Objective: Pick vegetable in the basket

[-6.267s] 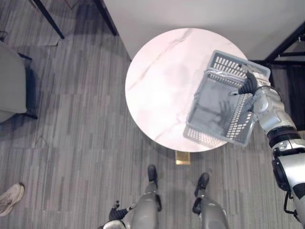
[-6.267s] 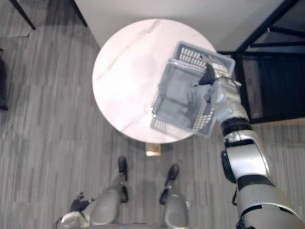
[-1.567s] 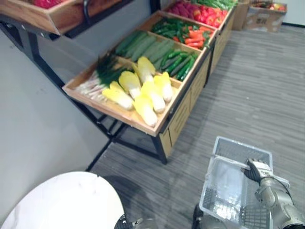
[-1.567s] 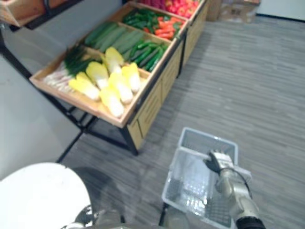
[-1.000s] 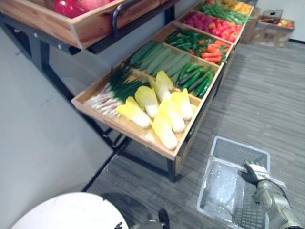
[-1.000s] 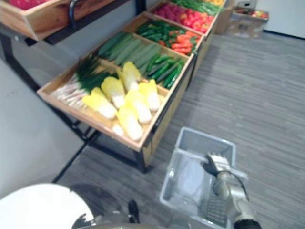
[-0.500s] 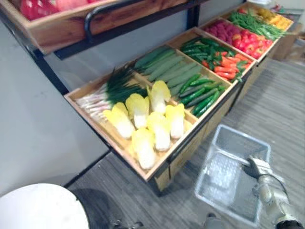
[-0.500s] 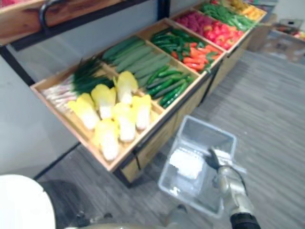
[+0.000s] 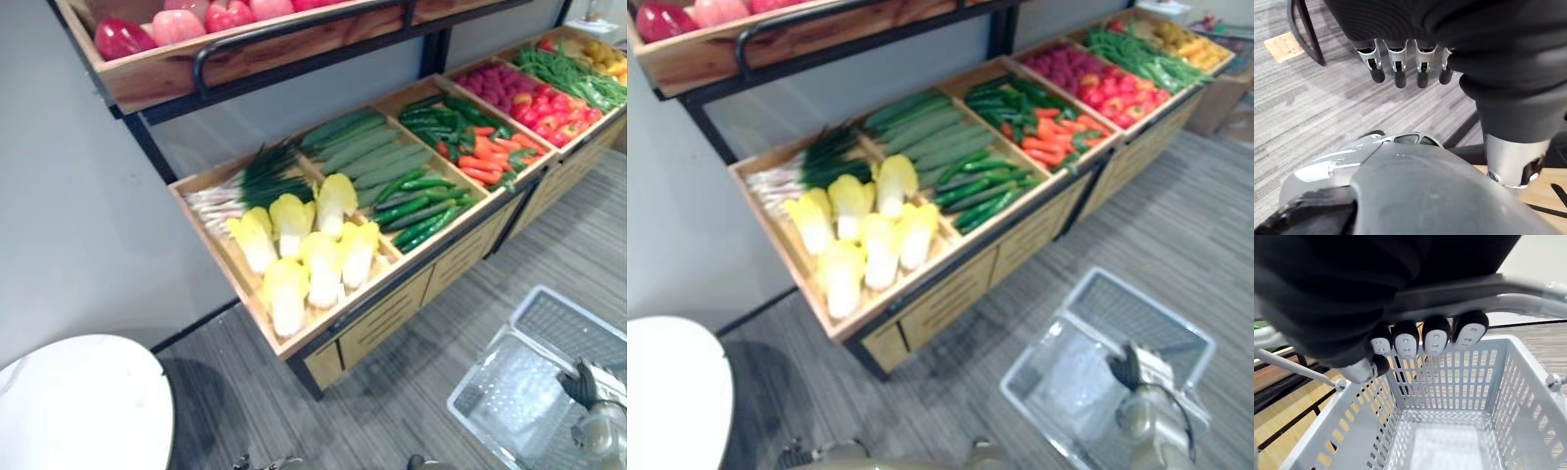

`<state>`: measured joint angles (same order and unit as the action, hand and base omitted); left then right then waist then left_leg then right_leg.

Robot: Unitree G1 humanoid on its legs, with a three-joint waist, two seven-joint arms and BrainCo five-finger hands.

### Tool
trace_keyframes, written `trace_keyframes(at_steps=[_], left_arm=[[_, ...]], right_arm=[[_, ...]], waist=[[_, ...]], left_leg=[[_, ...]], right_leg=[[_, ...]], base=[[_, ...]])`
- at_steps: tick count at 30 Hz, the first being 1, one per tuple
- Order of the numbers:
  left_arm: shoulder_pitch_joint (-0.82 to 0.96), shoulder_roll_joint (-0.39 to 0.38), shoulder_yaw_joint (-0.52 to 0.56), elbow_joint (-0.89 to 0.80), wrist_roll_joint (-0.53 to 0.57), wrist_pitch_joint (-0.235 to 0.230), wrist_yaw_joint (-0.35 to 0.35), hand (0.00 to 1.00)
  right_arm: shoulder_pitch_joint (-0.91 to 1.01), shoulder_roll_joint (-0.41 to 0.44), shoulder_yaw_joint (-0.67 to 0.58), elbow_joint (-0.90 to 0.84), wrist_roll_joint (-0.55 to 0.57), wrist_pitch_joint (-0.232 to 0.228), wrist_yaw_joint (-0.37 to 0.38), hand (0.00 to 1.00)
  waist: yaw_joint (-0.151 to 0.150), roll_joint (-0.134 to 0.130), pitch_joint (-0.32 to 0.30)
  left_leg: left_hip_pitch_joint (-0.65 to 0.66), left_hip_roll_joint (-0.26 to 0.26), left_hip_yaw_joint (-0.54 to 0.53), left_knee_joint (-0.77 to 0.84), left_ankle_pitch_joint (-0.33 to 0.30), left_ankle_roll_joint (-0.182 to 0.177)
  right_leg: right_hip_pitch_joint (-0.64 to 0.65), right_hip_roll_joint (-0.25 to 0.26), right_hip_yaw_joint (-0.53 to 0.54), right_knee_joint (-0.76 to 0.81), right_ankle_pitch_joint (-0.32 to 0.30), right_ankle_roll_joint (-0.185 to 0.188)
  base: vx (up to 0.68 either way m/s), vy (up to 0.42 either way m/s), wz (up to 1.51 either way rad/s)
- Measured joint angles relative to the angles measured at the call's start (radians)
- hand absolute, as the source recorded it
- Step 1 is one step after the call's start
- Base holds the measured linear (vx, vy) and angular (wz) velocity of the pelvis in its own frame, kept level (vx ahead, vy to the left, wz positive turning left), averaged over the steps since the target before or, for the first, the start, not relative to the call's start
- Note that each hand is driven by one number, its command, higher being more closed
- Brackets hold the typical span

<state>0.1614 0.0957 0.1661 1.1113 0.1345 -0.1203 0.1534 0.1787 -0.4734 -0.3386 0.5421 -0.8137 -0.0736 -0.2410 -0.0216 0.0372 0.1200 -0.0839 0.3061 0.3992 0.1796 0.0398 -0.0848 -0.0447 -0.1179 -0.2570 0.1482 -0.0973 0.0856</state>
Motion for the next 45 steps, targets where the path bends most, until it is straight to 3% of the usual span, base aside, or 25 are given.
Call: trace_keyframes(at_steps=[5, 11, 20, 25, 30, 45], left_arm=[[-0.001, 0.004, -0.001, -0.039, 0.003, -0.001, 0.003, 0.0], [-0.006, 0.042, -0.016, -0.196, 0.006, -0.012, 0.044, 0.0], [0.081, 0.057, -0.024, -0.749, 0.157, -0.078, 0.117, 0.0], [0.08, 0.033, -0.023, -0.869, 0.197, -0.083, 0.145, 0.0], [0.065, -0.023, -0.027, -0.955, 0.23, -0.076, 0.176, 0.0], [-0.052, -0.036, -0.053, -0.942, 0.229, -0.021, 0.238, 0.0]], right_arm=[[0.02, -0.026, -0.091, 0.114, 0.008, 0.0, -0.007, 1.0], [0.023, -0.032, -0.167, 0.248, 0.031, -0.023, -0.017, 1.0], [0.035, -0.031, -0.244, 0.348, 0.085, -0.032, -0.034, 1.0], [0.024, -0.024, -0.244, 0.377, 0.086, -0.039, -0.034, 1.0], [0.017, -0.011, -0.243, 0.378, 0.086, -0.039, -0.034, 1.0], [-0.02, 0.025, -0.172, 0.356, 0.073, -0.015, -0.034, 1.0]], waist=[[-0.004, 0.012, -0.008], [-0.005, 0.03, -0.004], [-0.005, 0.033, -0.006], [-0.007, 0.031, -0.008], [-0.011, 0.021, -0.017], [-0.035, -0.011, -0.022]], left_leg=[[0.019, -0.087, -0.004, -0.101, -0.011, -0.001], [0.047, -0.148, -0.005, -0.171, 0.009, 0.014], [0.08, -0.157, 0.007, -0.199, 0.012, 0.014], [0.106, -0.156, 0.028, -0.229, 0.018, 0.009], [0.108, -0.153, 0.03, -0.236, 0.02, 0.007], [0.133, -0.136, 0.088, -0.246, 0.021, -0.002]], right_leg=[[0.024, -0.063, -0.028, -0.049, 0.047, 0.048], [0.032, -0.106, -0.034, -0.067, 0.059, 0.057], [0.04, -0.102, -0.022, -0.069, 0.063, 0.063], [0.041, -0.094, -0.006, -0.077, 0.064, 0.061], [0.042, -0.087, -0.006, -0.083, 0.065, 0.061], [0.029, -0.062, 0.051, -0.102, 0.079, 0.05]], base=[[0.03, 0.161, 0.26], [0.03, 0.081, 0.07], [0.04, 0.003, -0.05], [0.03, -0.002, -0.12], [0.01, -0.003, -0.01], [0.01, -0.005, -0.12]])
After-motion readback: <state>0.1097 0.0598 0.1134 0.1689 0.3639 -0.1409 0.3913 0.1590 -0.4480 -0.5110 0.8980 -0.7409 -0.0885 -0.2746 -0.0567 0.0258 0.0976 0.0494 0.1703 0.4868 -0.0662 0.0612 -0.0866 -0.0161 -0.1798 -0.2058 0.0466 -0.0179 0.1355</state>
